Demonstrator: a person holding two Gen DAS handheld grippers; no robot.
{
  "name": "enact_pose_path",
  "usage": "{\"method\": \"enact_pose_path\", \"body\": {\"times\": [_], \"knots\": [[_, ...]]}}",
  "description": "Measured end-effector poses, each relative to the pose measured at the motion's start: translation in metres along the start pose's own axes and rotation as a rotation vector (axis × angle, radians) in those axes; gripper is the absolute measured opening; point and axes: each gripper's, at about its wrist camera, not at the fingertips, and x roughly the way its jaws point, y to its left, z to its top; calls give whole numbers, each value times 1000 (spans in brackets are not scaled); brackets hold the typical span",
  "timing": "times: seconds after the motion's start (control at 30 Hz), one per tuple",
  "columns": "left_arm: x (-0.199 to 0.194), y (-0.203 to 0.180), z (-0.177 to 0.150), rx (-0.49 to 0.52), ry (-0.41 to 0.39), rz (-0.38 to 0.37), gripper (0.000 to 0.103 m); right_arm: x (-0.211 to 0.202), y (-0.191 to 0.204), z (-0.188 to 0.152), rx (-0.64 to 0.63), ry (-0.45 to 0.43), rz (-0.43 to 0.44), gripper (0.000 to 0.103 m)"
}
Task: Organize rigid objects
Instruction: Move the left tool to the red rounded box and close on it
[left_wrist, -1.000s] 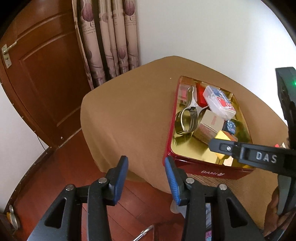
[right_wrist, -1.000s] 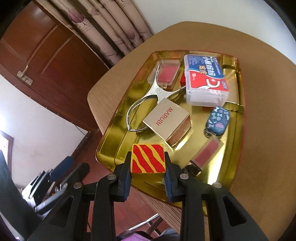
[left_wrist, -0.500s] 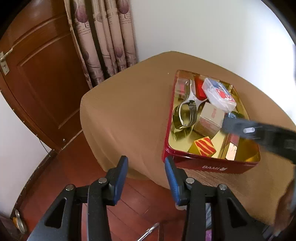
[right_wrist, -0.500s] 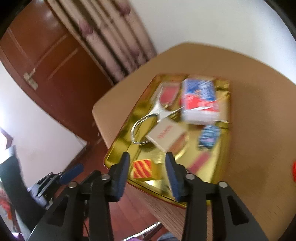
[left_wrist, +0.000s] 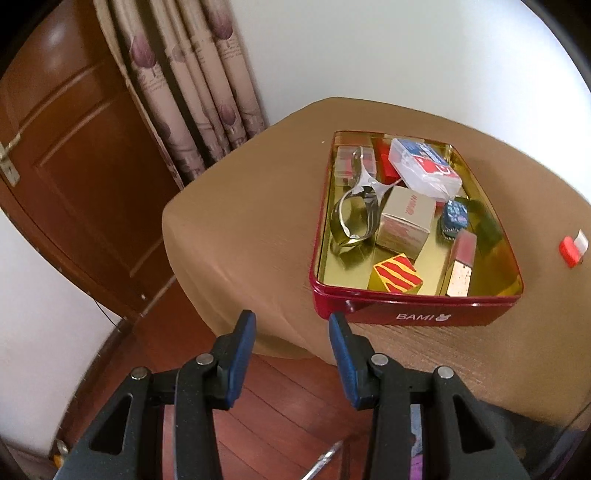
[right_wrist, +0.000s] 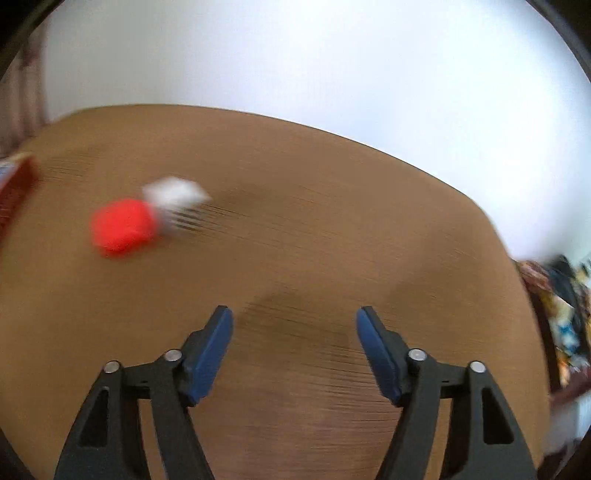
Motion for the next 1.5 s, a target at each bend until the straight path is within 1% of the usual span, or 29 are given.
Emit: {"method": "enact_pose_path", "body": {"times": [0.03,0.07,0.1,0.17,0.2,0.23,0.3,0.33,0.43,0.47,0.5,0.53,0.6,0.8,0.87,0.97,1.0,1.13,1.2,1.27,1.33,1.4,1.5], "knots": [[-2,-3,-1,12,-6,6,42,4,-10,-3,18,2,-14,86],[-3,-7,-1,27,-17,8,42,7,-24,-5,59,6,-1,91],[-6,-11,-2,44,-29,11,42,11,-40,-6,129,19,38,94],[-15,-22,-4,75,-56,18,42,19,-63,-9,248,52,113,94],[-21,-29,-5,94,-74,8,42,25,-74,-10,306,75,151,94],[-27,-35,-4,107,-86,-5,42,27,-77,-9,324,70,162,95],[-39,-51,-5,133,-111,-50,42,26,-81,-9,336,57,182,96],[-44,-63,-4,151,-117,-94,42,26,-81,-9,329,57,186,97],[-52,-102,1,223,-99,-213,42,25,-83,-12,305,54,211,99],[-52,-115,4,245,-91,-235,42,25,-83,-12,297,53,222,99],[-52,-129,6,272,-83,-252,42,29,-88,-12,293,53,231,100],[-53,-145,9,303,-74,-272,42,34,-80,-9,288,53,240,101],[-53,-170,16,341,-67,-307,42,34,-81,-8,281,48,262,101],[-43,-244,41,481,-128,-367,42,29,-83,-12,271,32,323,101],[-32,-270,53,528,-100,-394,42,27,-86,-18,268,27,342,101],[-16,-296,68,555,-40,-436,42,31,-97,-17,269,23,362,101],[-9,-305,74,548,-12,-450,42,30,-98,-17,269,22,370,101],[13,-322,92,496,69,-509,42,33,-104,-14,276,20,399,102],[22,-327,99,489,92,-531,42,29,-107,-15,284,19,413,103],[29,-334,105,515,98,-556,42,26,-111,-17,291,17,424,103],[34,-341,108,581,100,-574,42,25,-114,-18,295,16,431,103],[37,-346,113,626,87,-602,42,25,-116,-19,296,16,437,103],[44,-352,121,678,116,-686,42,24,-124,-22,295,16,438,103]]}}
